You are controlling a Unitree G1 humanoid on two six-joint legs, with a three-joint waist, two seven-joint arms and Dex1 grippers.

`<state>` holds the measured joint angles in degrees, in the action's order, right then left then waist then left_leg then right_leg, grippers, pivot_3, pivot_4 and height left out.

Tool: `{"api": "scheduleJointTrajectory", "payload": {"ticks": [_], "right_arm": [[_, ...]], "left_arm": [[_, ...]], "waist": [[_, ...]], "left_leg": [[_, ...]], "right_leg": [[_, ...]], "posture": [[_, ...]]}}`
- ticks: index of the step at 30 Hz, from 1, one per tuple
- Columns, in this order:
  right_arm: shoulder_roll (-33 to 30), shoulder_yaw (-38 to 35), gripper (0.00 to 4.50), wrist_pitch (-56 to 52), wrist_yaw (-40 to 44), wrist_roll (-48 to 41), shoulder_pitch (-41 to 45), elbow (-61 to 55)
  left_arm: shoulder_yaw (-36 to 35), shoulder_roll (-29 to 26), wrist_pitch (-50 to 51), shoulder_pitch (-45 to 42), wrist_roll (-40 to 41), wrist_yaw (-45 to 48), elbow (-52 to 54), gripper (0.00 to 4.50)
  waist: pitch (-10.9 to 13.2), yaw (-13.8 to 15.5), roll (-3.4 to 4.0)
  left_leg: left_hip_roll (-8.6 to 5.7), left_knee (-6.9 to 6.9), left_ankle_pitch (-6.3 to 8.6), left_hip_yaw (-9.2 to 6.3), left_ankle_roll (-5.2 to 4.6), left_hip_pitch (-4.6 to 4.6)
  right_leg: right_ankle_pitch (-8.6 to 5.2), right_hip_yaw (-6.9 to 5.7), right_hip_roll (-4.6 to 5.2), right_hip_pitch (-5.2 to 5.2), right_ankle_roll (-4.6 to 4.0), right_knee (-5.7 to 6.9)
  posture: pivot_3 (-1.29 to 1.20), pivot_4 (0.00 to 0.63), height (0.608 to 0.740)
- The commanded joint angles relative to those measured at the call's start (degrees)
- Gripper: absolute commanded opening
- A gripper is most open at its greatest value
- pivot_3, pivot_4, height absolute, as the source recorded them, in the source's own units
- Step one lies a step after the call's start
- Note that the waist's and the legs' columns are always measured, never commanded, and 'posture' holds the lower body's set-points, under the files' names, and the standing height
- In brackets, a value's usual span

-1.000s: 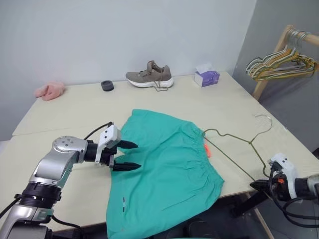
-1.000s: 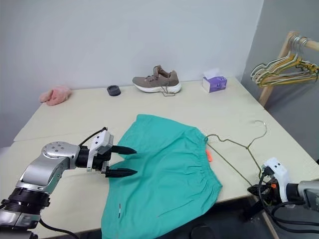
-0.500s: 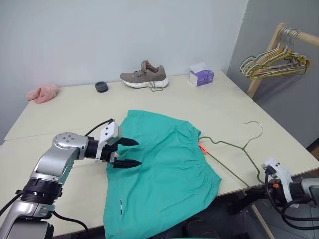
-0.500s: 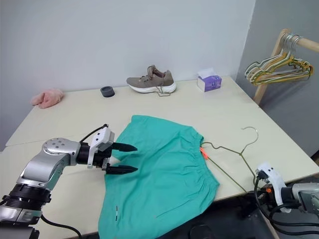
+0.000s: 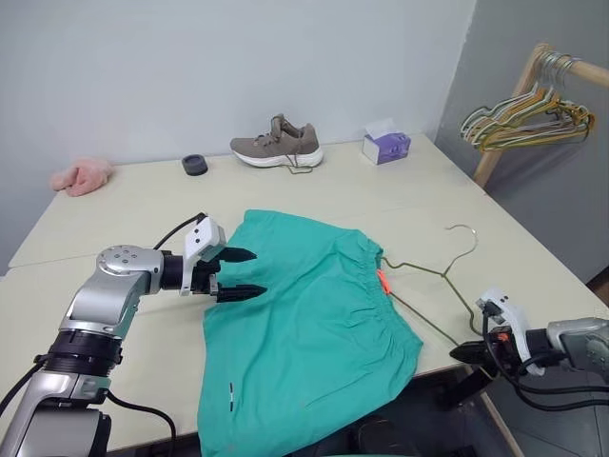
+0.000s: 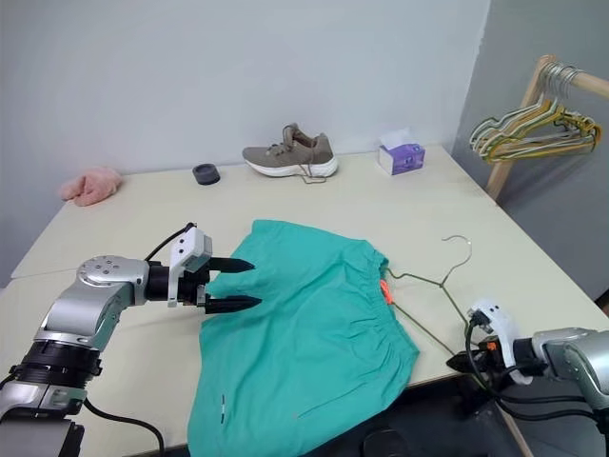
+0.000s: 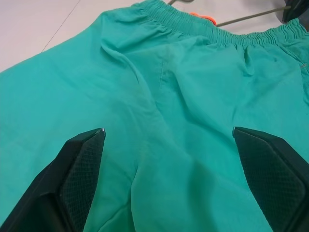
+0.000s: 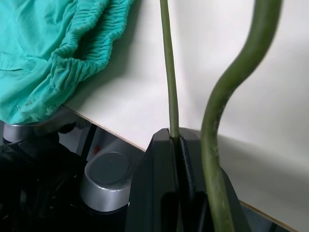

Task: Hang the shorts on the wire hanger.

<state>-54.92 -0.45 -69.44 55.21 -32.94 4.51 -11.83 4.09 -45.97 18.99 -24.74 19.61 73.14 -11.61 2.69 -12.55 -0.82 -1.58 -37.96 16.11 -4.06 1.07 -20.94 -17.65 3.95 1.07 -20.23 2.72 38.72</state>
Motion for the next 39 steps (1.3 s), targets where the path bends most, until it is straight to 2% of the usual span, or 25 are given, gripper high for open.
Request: {"api": "scheduleJointTrajectory", "payload": {"ticks": [1, 6, 12, 15, 18, 25, 30, 32, 39], "right_arm": [[0.4, 1.3, 0.00, -1.9, 0.7, -1.7, 3.6, 1.1], [5.5, 1.8, 0.00, -6.6, -1.2, -3.2, 10.8, 5.5], [13.3, -1.2, 0.00, -12.3, -5.8, -4.4, 17.8, 11.1], [14.6, -2.6, 0.00, -12.6, -7.1, -4.9, 19.6, 10.3], [13.3, -2.8, 0.00, -11.7, -7.2, -6.1, 20.3, 5.2], [6.0, 8.4, 0.00, 1.9, -6.2, 1.0, 20.2, -10.9], [0.4, 17.2, 0.00, 14.1, -5.4, 10.7, 19.7, -15.9], [-1.6, 20.1, 0.00, 19.1, -4.9, 14.8, 19.3, -16.5], [-2.6, 22.2, 0.00, 26.8, -3.2, 21.1, 18.9, -16.3]], "left_arm": [[-2.2, -0.4, -1.1, 0.0, 0.1, -0.4, 0.9, 4.46], [-2.4, -0.2, -1.2, 0.5, 0.3, -0.9, 1.4, 4.46], [-2.9, 0.4, -1.4, 0.6, 0.3, -2.2, 1.5, 4.46], [-3.5, 0.7, -1.4, 0.5, 0.3, -3.4, 1.4, 4.46], [-5.1, 1.5, -1.2, -0.8, 0.3, -6.2, -0.7, 4.46], [-7.5, 4.3, -4.3, -8.3, -0.5, -11.0, -6.0, 4.46], [-4.6, 2.9, -5.0, -10.0, -0.6, -4.2, -3.0, 4.46], [-3.0, 1.8, -5.2, -9.5, -1.2, -0.8, -1.7, 4.46], [1.0, 0.6, -6.8, -7.1, -3.0, 4.9, 1.4, 4.46]], "waist": [[0.0, 0.0, 0.01], [0.0, -0.1, 0.02], [0.0, 0.3, 0.02], [0.0, 0.6, 0.04], [0.0, 1.1, 0.05], [0.0, 1.4, 0.03], [0.0, 1.3, 0.05], [0.0, 1.2, 0.05], [0.0, 1.0, 0.07]], "left_leg": [[0.00, -0.01, 0.00, 0.01, 0.00, 0.01], [0.01, -0.02, -0.01, 0.02, -0.01, 0.04], [0.00, -0.02, 0.00, -0.02, 0.00, 0.02], [-0.01, 0.00, 0.01, -0.06, 0.02, -0.05], [-0.01, 0.00, 0.03, -0.06, 0.05, -0.13], [-0.02, -0.06, 0.03, -0.18, 0.05, -0.32], [-0.04, -0.06, 0.04, -0.17, 0.07, -0.54], [-0.05, -0.12, 0.03, -0.14, 0.08, -0.92], [-0.04, -0.11, 0.02, -0.15, 0.09, -1.01]], "right_leg": [[0.00, 0.01, 0.00, 0.00, 0.00, 0.00], [0.00, 0.01, 0.00, 0.01, 0.00, 0.04], [0.03, -0.01, 0.00, -0.02, -0.04, 0.12], [0.16, -0.03, 0.01, -0.07, -0.26, 0.13], [0.16, -0.04, 0.02, -0.15, -0.27, 0.13], [0.02, -0.19, 0.03, -0.31, -0.03, 0.16], [0.08, -0.19, 0.06, -0.50, -0.12, 0.10], [0.17, -0.16, 0.07, -0.95, -0.28, 0.20], [0.18, -0.16, 0.07, -1.09, -0.29, 0.26]], "posture": [[-0.26, 0.000, 0.740], [-0.25, 0.000, 0.740], [-0.24, 0.000, 0.740], [-0.23, 0.000, 0.740], [-0.23, 0.000, 0.740], [-0.24, 0.000, 0.740], [-0.24, 0.000, 0.740], [-0.24, 0.000, 0.740], [-0.26, 0.000, 0.740]]}}
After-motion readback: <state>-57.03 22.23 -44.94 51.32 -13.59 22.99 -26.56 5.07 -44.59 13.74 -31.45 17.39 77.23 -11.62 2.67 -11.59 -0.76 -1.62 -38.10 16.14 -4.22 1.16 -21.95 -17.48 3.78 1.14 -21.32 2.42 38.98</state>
